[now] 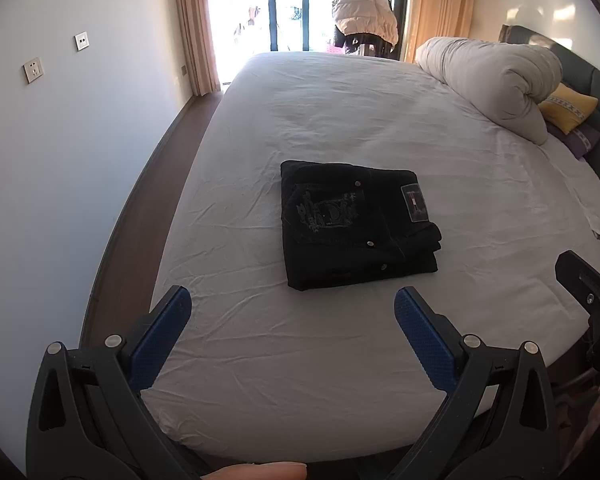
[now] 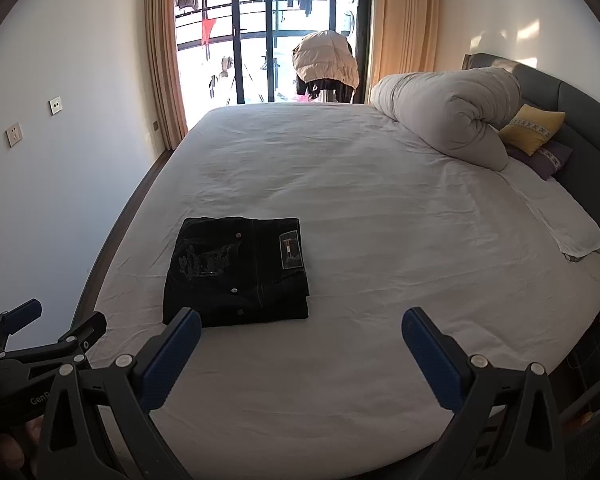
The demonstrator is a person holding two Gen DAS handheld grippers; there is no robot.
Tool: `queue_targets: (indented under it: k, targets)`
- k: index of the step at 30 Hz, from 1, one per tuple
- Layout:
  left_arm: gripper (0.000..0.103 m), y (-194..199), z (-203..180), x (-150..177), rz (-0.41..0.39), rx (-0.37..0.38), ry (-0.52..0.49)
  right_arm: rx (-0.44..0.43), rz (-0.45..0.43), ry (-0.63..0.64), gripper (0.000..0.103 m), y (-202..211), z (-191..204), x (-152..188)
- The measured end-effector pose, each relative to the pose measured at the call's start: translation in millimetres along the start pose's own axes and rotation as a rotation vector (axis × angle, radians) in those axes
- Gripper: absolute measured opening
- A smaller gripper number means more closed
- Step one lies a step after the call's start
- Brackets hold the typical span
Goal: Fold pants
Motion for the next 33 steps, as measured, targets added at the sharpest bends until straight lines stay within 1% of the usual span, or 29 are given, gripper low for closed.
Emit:
queue_targets:
  k: [10,23,33]
  targets:
    - [0.103,-1,1,0,0.001,0.000,0.002,-0.001,0.005,0.000,0.103,-2,0,0]
    - [0.103,-2,-1,1,0.008,-0.004,0.004,-0.003,0.025,0.002,0.103,-10,-3,10]
    - [0.103,-3,0,1,0.009,-0.003,0.004,-0.007,0.035,0.002,0.103,-14,-2,11]
Point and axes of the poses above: each gripper's, at about its wrist camera, not at the fingertips, and y roughly against the way its jaws point, z to its left, x to its underside, the point moved 3 cm from there along -y, roughly the way its jaws point, and after that the axes turned 3 degrees about x, right-handed, at the moved point
